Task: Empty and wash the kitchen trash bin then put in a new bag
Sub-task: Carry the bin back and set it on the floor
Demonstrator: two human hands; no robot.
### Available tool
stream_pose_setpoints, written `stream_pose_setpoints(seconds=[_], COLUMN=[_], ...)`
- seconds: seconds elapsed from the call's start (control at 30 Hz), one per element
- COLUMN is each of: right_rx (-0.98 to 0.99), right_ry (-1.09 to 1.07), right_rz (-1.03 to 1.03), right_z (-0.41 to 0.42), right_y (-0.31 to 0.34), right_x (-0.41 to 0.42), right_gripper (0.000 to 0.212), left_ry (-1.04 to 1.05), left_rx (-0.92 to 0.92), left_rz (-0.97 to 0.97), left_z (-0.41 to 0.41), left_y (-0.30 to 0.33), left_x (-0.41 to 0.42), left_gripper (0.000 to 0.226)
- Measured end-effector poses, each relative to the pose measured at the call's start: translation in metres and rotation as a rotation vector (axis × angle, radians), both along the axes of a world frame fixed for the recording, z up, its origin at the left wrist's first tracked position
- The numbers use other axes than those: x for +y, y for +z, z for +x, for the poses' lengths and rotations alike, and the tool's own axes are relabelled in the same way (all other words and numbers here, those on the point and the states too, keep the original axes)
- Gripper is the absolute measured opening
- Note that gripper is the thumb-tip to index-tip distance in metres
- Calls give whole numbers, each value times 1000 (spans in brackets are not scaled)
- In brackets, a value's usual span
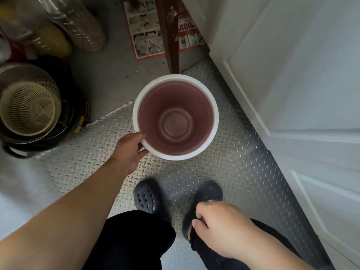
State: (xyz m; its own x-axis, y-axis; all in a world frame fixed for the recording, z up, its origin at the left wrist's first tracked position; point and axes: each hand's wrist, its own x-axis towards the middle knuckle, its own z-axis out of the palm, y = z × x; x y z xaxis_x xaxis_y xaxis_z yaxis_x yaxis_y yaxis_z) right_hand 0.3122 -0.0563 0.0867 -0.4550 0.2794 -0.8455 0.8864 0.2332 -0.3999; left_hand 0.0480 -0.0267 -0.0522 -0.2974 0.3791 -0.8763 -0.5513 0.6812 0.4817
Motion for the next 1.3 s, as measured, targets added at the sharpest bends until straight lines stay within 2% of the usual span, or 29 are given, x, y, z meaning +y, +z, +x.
stream_pose_setpoints(seconds=[0.3, 0.6, 0.73, 0.93, 1.0, 1.07, 1.2, 1.3], right_rx=[-24, -30, -41, -36, -43, -60, -60, -70], right_ry=[-3, -72, -110, -88, -91, -84, -115, -128], right_rz=[-16, -26, -2, 23, 30, 39, 39, 16], right_z=[-2, 3, 4, 1, 3, 8, 23, 37], right_y=[-2, -9, -10, 2, 12, 30, 79, 122], right_x=[-3, -5, -8, -9, -14, -19, -36, -48], right_gripper=[30, 31, 29, 27, 26, 24, 22, 21], left_ry=[94, 106, 27, -261, -328, -387, -515, -593], left_rx=[-41, -64, -19, 54, 72, 90, 111, 111], left_rz=[10, -57, -138, -281, -289, -301, -305, -297], left_z=[1, 3, 5, 10, 14, 17, 27, 35], left_y=[-5, 9, 27, 80, 104, 132, 204, 262], left_x=[-8, -8, -8, -19, -28, -39, -67, -94], left_gripper=[14, 37, 25, 6, 10, 20, 4, 11])
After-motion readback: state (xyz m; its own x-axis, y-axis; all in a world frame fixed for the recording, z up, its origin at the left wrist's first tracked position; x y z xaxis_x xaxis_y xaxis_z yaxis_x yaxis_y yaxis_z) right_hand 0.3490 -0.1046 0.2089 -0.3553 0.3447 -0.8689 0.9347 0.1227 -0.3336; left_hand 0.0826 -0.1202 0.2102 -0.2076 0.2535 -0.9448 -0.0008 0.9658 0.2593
